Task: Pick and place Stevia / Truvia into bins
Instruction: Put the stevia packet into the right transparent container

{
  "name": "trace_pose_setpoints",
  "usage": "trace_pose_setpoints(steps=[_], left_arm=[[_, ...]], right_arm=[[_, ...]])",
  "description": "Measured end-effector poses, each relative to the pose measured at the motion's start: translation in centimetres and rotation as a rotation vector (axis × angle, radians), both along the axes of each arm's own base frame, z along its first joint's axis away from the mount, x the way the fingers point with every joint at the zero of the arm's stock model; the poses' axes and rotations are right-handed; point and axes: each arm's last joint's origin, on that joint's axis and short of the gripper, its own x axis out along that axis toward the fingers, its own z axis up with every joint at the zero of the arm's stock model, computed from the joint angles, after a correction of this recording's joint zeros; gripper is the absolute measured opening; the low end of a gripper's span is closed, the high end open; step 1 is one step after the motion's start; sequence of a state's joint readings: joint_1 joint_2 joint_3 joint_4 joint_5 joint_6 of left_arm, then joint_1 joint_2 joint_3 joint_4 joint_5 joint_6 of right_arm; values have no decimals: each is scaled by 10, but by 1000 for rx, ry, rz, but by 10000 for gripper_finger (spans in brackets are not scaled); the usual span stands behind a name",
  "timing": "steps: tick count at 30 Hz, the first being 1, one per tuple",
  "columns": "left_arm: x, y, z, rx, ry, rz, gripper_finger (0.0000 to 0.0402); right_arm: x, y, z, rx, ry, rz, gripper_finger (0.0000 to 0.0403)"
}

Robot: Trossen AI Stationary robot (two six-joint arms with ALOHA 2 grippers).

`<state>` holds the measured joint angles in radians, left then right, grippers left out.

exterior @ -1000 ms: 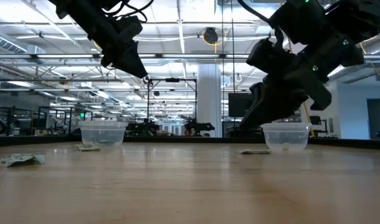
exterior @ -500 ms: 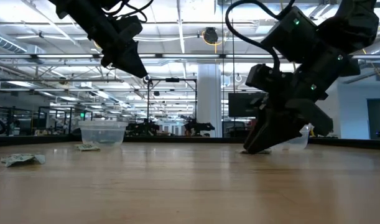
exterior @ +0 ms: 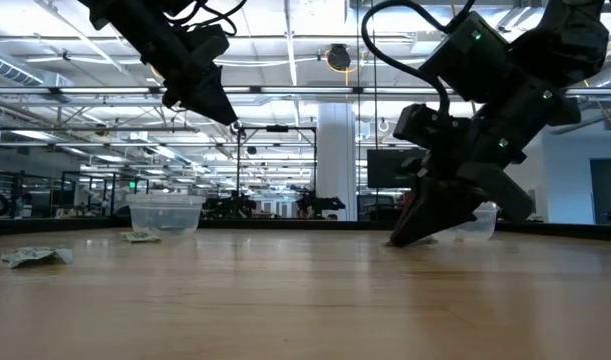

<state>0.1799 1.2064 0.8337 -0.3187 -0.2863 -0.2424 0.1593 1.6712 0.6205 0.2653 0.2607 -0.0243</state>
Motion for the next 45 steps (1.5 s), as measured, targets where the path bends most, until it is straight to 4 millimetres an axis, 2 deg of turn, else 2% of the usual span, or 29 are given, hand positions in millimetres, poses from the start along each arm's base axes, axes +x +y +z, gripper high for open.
trace_pose_setpoints(steps=[3, 6, 11, 16, 19, 22, 26, 32, 39, 45], left_arm=[[0, 0, 0, 1, 0, -1, 97], [0, 0, 0, 2, 1, -2, 97], [0, 0, 0, 3, 3, -3, 97], [0, 0, -1, 2, 8, -3, 97], [0, 0, -1, 1, 10, -3, 97], [0, 0, -1, 2, 10, -2, 97], [0, 0, -1, 2, 9, 0, 97], [0, 0, 1, 2, -9, 3, 97], [2, 0, 3, 7, -36, 3, 97], [2, 0, 3, 4, -39, 6, 97]], right_arm=[[1, 0, 2, -4, -19, 0, 6], [-1, -1, 12, -55, -50, -9, 1], [-8, -3, 52, -179, -151, -58, 1], [-30, -14, 89, -347, -230, -275, 1], [-43, -21, 102, -337, -255, -386, 1], [-56, -30, 100, -245, -237, -470, 1], [-64, -37, 85, -136, -204, -502, 0], [-76, -50, 57, -111, -120, -601, 0], [-80, -58, 49, -11, -89, -606, 0], [-91, -63, 34, 41, -35, -626, 0]])
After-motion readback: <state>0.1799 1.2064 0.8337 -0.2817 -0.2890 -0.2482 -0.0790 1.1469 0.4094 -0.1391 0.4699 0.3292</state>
